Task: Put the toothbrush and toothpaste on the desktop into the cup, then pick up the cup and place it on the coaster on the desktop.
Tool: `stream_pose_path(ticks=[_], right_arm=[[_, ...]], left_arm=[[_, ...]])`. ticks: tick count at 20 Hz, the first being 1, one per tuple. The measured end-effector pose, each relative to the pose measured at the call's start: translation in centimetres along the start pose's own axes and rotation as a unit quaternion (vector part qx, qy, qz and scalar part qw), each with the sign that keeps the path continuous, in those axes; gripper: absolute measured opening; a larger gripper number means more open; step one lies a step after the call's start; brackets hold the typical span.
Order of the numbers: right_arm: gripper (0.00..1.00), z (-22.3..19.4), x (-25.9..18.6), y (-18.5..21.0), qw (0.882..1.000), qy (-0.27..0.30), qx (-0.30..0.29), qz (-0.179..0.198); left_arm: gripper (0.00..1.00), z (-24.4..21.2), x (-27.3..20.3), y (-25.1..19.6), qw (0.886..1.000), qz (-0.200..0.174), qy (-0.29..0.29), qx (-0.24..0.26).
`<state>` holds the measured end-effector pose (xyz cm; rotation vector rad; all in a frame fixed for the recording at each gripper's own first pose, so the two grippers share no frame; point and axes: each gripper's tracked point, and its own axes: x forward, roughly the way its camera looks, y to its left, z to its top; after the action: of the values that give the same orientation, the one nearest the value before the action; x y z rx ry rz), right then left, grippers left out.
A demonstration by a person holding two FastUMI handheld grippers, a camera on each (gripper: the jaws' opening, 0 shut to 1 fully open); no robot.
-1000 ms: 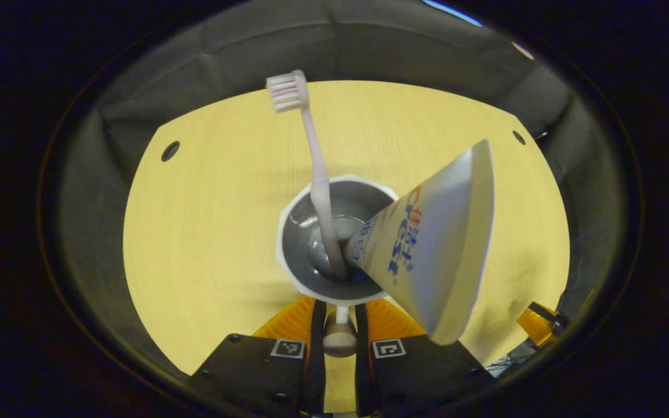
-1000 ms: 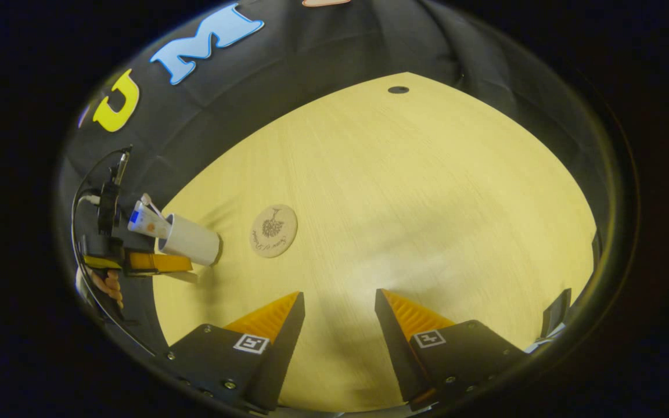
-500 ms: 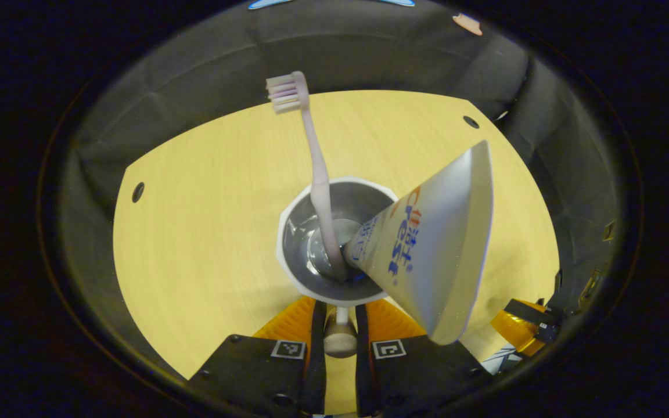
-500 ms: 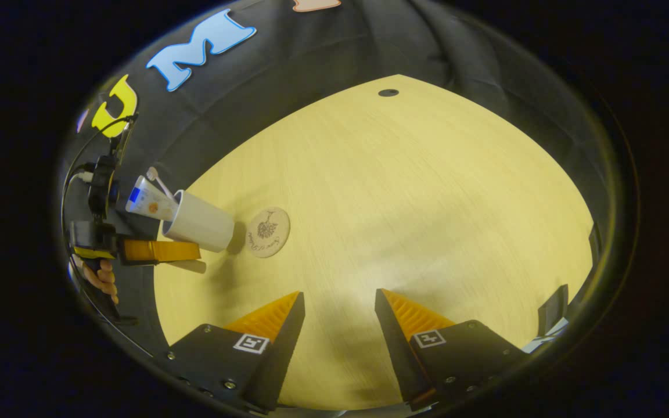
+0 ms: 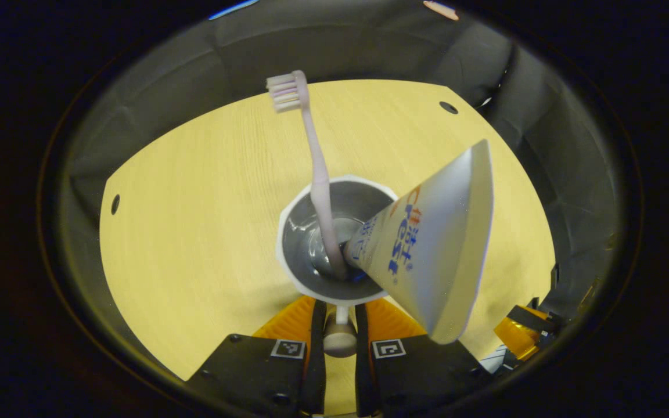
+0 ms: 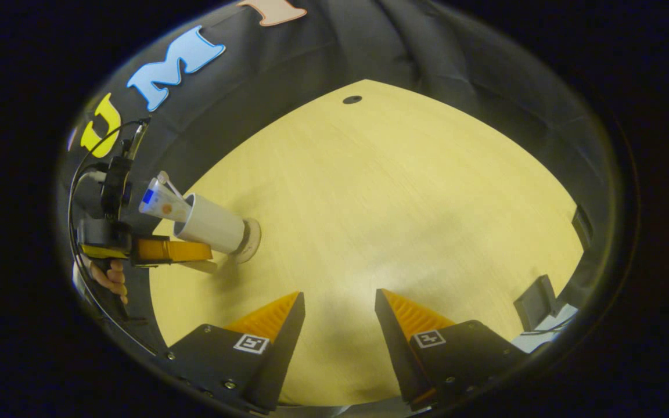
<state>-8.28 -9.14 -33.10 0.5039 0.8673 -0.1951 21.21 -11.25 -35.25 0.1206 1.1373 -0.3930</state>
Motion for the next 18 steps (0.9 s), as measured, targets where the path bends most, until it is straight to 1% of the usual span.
stream_pose_path(ticks=[2,5,7,10,11,12,13,14,16,17,18], right_arm=[[0.75,0.2,0.1,-0.6,1.000,0.000,0.002,-0.003],[0.75,0.7,0.0,-0.3,1.000,0.000,0.001,-0.001],[0.75,0.9,-0.1,-0.2,1.000,0.001,-0.003,0.001],[0.75,0.7,-0.1,0.1,1.000,0.006,-0.013,0.005],[0.75,0.8,-0.1,0.2,1.000,0.007,-0.016,0.007],[0.75,0.9,-0.1,0.4,1.000,0.007,-0.018,0.009],[0.75,0.9,-0.1,0.5,1.000,0.007,-0.020,0.012],[0.75,0.9,-0.4,0.7,1.000,0.005,-0.023,0.014],[0.75,1.0,-1.0,1.2,0.999,0.002,-0.029,0.019],[0.75,1.3,-1.0,1.5,0.999,0.000,-0.032,0.022],[0.75,1.4,-1.2,1.9,0.999,-0.002,-0.034,0.025]], left_arm=[[0.28,-0.2,0.3,0.6,1.000,0.008,0.000,0.001],[0.28,-0.9,0.7,1.1,1.000,0.011,0.006,-0.006],[0.28,-0.6,0.8,1.3,1.000,0.015,-0.003,0.008],[0.28,-0.6,0.9,0.6,1.000,0.022,-0.007,-0.003],[0.31,-0.2,0.9,0.9,1.000,0.020,-0.011,-0.007],[0.31,0.2,0.8,1.2,1.000,0.019,-0.011,-0.010],[0.28,0.4,0.6,1.5,1.000,0.014,-0.011,-0.013],[0.41,1.1,0.1,1.9,1.000,0.014,-0.018,-0.015],[0.36,2.6,-1.1,2.9,0.999,0.011,-0.035,-0.014],[0.48,3.2,-1.8,3.8,0.999,0.015,-0.039,-0.014],[0.48,4.0,-2.5,4.7,0.999,0.016,-0.045,-0.017]])
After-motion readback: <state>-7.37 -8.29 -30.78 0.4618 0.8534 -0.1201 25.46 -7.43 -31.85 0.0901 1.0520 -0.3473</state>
